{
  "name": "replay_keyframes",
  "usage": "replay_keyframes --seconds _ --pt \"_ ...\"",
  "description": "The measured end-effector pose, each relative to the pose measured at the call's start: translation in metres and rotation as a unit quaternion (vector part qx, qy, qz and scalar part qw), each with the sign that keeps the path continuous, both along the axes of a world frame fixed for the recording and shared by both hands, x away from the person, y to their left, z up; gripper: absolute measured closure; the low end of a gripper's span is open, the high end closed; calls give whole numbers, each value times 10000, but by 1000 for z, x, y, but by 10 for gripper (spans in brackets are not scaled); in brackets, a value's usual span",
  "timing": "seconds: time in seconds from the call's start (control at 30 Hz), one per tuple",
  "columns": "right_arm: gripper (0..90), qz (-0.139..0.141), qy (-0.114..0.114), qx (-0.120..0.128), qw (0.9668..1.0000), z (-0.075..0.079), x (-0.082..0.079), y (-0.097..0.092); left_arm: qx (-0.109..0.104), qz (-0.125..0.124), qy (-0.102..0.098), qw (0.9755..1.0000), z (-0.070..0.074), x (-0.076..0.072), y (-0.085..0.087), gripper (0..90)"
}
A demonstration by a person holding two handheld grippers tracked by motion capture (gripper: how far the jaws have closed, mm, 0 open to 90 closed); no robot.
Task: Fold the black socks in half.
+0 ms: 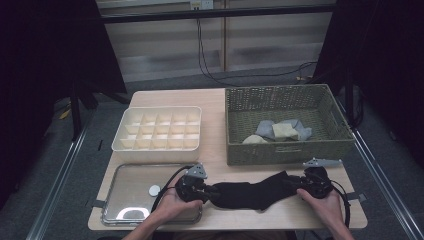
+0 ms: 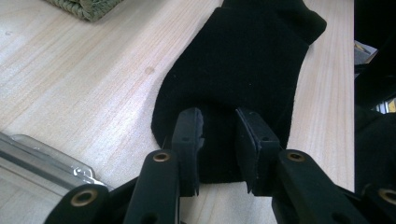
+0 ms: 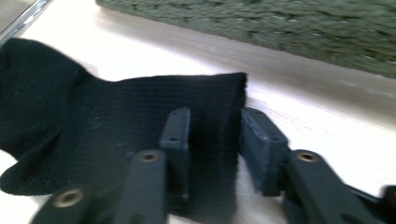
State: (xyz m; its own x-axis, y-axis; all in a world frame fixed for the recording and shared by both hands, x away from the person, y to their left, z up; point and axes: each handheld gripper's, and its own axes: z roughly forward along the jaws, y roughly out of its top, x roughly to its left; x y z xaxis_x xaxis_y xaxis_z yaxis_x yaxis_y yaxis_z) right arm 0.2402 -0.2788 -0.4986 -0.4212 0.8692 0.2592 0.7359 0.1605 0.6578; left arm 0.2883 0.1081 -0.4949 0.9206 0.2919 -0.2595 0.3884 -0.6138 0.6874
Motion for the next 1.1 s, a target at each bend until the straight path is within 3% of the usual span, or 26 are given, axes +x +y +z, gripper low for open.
replay_keyframes --seconds 0.13,0.27,0.5,0.67,1.1 --pt "697 42 -165 -102 9998 -2 -1 3 25 -38 -43 10000 0 0 0 691" --pt "746 -1 -159 -103 9998 -2 -1 5 22 -9 -44 10000 0 -1 0 679" --pt "818 -66 94 121 9999 0 1 4 35 -44 -43 10000 0 1 0 680" --pt "833 -126 131 385 9991 0 1 1 36 -18 -100 9999 0 -1 -2 676" --pt "836 -236 -147 813 9963 13 -2 -9 18 -5 -172 9999 -1 -1 -7 693"
